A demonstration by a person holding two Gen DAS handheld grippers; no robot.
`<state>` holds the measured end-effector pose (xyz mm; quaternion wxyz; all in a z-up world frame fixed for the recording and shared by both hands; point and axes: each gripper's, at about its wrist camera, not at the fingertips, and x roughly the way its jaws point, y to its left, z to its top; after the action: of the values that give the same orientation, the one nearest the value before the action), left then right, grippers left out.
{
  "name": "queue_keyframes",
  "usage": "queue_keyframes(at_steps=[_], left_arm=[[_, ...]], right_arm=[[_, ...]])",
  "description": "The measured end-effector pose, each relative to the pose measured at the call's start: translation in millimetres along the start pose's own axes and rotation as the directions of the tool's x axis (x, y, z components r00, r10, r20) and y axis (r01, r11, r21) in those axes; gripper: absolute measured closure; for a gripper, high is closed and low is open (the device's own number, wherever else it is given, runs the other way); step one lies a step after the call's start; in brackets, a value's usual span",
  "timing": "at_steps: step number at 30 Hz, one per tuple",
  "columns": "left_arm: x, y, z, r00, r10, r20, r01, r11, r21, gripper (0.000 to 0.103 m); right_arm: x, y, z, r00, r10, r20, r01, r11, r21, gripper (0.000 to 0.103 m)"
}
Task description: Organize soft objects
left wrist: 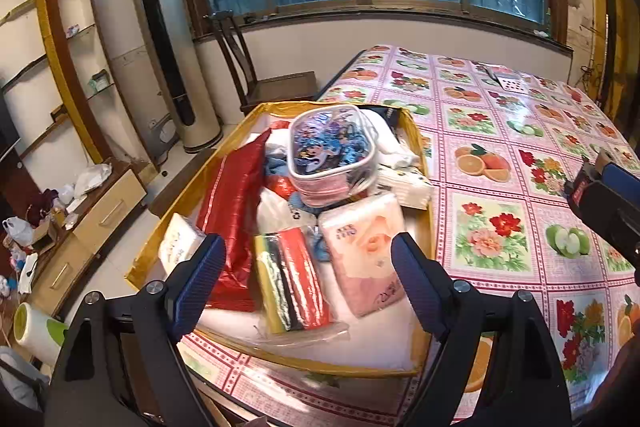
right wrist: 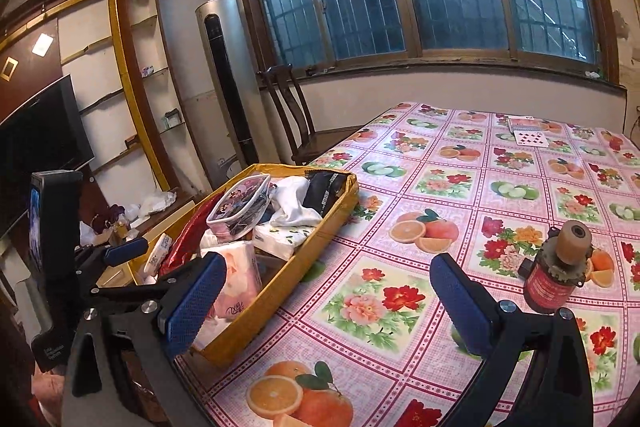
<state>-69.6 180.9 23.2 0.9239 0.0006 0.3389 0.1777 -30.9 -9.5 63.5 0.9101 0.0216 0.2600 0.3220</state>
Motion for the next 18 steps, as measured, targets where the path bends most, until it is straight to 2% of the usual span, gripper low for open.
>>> queue_keyframes(at_steps=[3,7,10,14,18], left_arm=[[-3.7,-0.9,0.4,0.999,-0.042,0.005,0.042,0.999,-0.006,0.018],[-5.4,1.1,2.3,0.999,-0.048,0.015,0.049,0.999,-0.022,0.018],[0.7,6.4,3.5,1.0,-0.023,-0.011,0.023,0.999,-0.049,0.018],[6.7,13.0,0.6,0.998,0.055,-0.018,-0.056,0.997,-0.057,0.018],[5.5,26.0,-1.2,0.997,0.075,-0.008,-0.075,0.994,-0.078,0.018]], right_arm=[[-3.2,-6.5,-1.4,1.0,-0.004,0.002,0.004,1.0,0.009,0.0],[-1.0,-4.4,-0.4,1.0,0.03,-0.007,-0.03,0.999,0.013,0.0],[9.0,12.3,3.1,0.998,0.055,-0.036,-0.056,0.998,-0.027,0.0],[21.3,45.3,10.7,0.998,0.038,-0.049,-0.044,0.991,-0.123,0.0],[38.0,61.8,19.1,0.998,0.027,-0.06,-0.035,0.989,-0.146,0.0]])
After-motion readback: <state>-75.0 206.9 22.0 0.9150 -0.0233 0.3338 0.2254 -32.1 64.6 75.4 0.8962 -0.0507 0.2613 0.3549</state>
